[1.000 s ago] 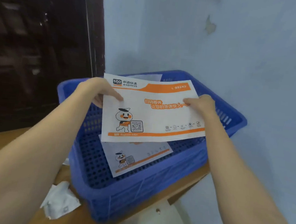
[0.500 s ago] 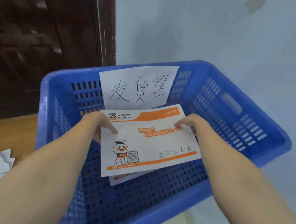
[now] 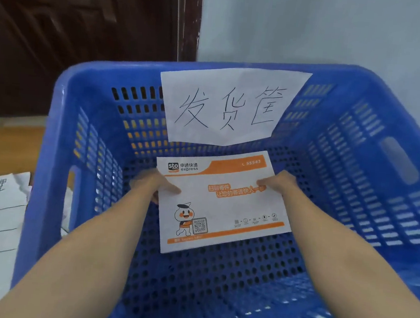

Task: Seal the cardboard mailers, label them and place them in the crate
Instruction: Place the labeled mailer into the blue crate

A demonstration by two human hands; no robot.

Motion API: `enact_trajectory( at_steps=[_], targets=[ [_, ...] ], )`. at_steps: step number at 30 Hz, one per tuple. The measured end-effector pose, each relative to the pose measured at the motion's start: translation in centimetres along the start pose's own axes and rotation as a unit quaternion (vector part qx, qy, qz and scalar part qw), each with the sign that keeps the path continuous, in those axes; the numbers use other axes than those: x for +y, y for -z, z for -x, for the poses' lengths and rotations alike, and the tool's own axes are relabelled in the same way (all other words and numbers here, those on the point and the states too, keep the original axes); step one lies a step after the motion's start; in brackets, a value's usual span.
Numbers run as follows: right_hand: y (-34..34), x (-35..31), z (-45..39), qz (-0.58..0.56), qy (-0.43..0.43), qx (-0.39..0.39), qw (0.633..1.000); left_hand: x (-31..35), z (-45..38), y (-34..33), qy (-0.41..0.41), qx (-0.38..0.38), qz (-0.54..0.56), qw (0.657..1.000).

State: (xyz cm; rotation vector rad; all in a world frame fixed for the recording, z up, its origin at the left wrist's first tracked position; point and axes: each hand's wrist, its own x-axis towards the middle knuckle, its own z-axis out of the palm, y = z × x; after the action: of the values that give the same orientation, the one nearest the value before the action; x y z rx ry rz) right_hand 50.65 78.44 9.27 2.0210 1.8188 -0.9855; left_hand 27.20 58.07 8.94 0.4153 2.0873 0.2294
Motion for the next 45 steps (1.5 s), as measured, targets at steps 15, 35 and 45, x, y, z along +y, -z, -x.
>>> enact_trajectory(
  at_steps=[15,35,45],
  targets=[
    [-2.9,1.7,-2.7,0.014,0.005,0.007,1.0,-1.2,-1.4,-2.8,0.063,0.091,-0.054,0.992],
    [-0.1,-1.6,-1.3,0.145,0.106,-0.105,0.978,0.9,0.0,-1.1,0.049,0.006,-0.044,0.998],
    [4.0,-9.1,8.2,0.166,0.188,-0.277,0.927,5.0,8.1,4.1,0.007,-0.077,-0.052,0.996]
  ],
)
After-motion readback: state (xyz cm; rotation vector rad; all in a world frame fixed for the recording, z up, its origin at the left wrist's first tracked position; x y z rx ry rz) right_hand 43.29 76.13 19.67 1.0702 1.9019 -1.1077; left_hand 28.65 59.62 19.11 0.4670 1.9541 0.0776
